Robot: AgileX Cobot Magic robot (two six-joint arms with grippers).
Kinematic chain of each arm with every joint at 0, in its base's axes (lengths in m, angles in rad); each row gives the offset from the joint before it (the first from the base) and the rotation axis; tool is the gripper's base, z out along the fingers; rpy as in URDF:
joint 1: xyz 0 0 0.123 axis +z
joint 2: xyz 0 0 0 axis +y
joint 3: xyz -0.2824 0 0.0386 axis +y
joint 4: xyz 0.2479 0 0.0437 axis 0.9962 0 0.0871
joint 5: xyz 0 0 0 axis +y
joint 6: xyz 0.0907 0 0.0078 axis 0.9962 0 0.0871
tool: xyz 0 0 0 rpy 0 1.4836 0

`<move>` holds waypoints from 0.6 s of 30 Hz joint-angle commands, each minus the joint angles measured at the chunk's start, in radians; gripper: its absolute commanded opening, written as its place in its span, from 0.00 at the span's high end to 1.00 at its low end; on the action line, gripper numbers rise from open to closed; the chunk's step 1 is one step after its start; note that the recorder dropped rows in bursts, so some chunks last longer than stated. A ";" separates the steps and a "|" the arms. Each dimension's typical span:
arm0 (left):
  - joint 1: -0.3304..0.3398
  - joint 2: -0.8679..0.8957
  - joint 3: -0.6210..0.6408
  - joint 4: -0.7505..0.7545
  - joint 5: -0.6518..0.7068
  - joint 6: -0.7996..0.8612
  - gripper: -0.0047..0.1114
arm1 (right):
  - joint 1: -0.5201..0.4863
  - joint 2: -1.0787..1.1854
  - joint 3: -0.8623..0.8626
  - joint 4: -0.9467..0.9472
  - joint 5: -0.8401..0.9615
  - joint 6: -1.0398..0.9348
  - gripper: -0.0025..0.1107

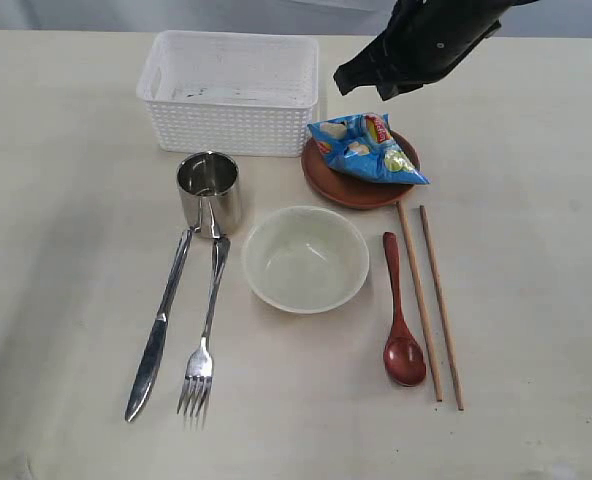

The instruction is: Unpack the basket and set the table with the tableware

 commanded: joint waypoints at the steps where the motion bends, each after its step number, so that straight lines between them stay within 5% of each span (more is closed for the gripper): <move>1: 0.001 0.020 0.002 -0.011 -0.008 0.018 0.96 | -0.003 -0.010 -0.002 0.000 -0.009 -0.058 0.98; 18: 0.001 0.038 -0.004 -0.011 -0.006 0.028 0.96 | -0.005 0.104 -0.002 0.105 -0.125 -0.181 0.98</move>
